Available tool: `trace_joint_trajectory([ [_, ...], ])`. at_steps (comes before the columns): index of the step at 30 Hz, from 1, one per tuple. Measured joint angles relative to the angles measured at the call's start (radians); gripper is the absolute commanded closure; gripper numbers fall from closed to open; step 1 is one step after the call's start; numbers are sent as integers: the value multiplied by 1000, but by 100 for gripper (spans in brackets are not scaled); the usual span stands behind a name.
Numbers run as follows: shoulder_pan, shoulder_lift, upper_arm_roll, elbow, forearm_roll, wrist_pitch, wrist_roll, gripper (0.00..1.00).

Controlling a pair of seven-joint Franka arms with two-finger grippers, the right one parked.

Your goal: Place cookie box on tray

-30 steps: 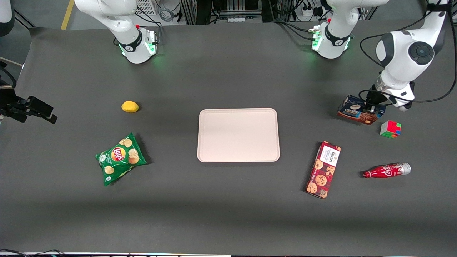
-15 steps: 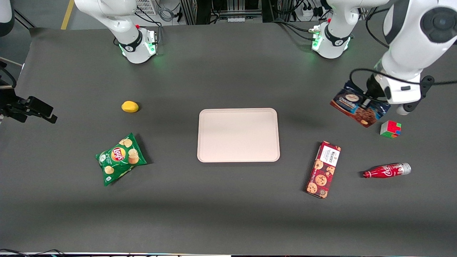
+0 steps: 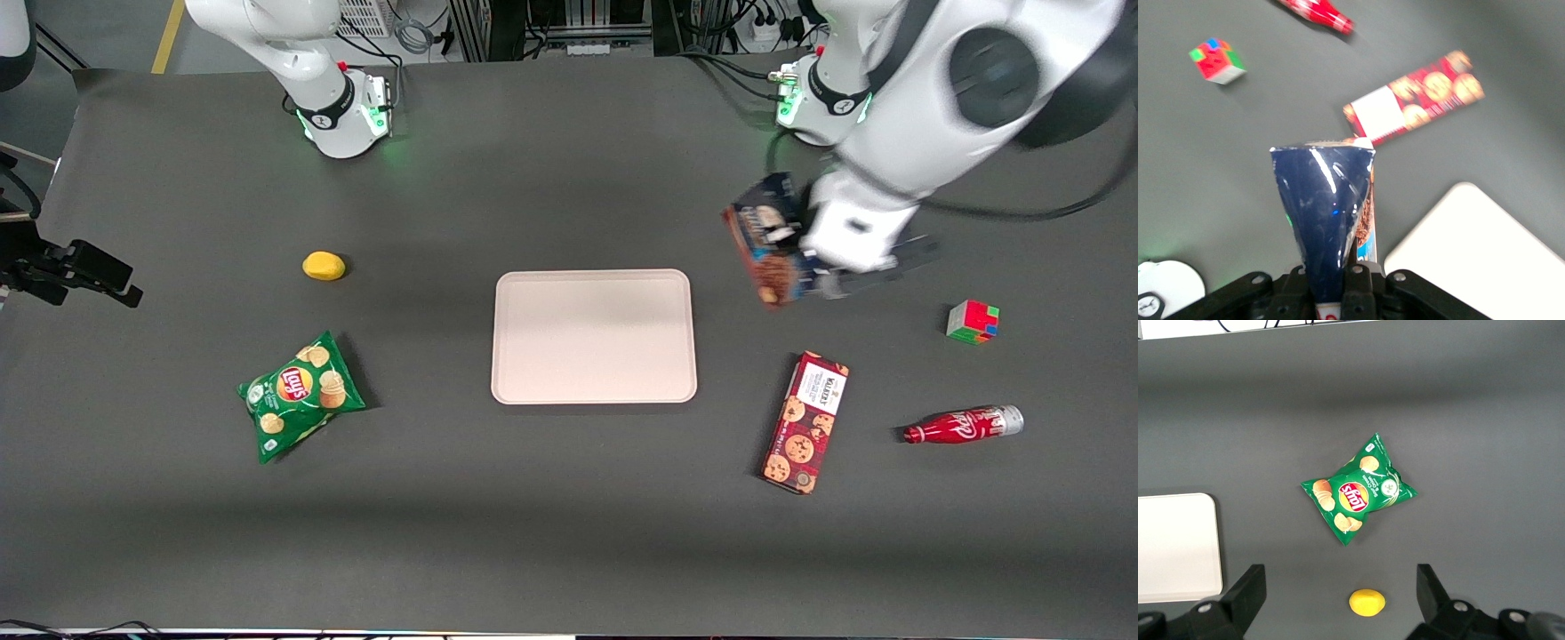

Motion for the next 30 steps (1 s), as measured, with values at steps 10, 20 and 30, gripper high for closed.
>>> trace_joint_trajectory([
  [10, -5, 179, -93, -57, -11, 190, 90, 92],
  [20, -5, 306, -93, -200, -9, 504, 163, 92],
  [30, -18, 341, -94, -213, 84, 539, 169, 95],
])
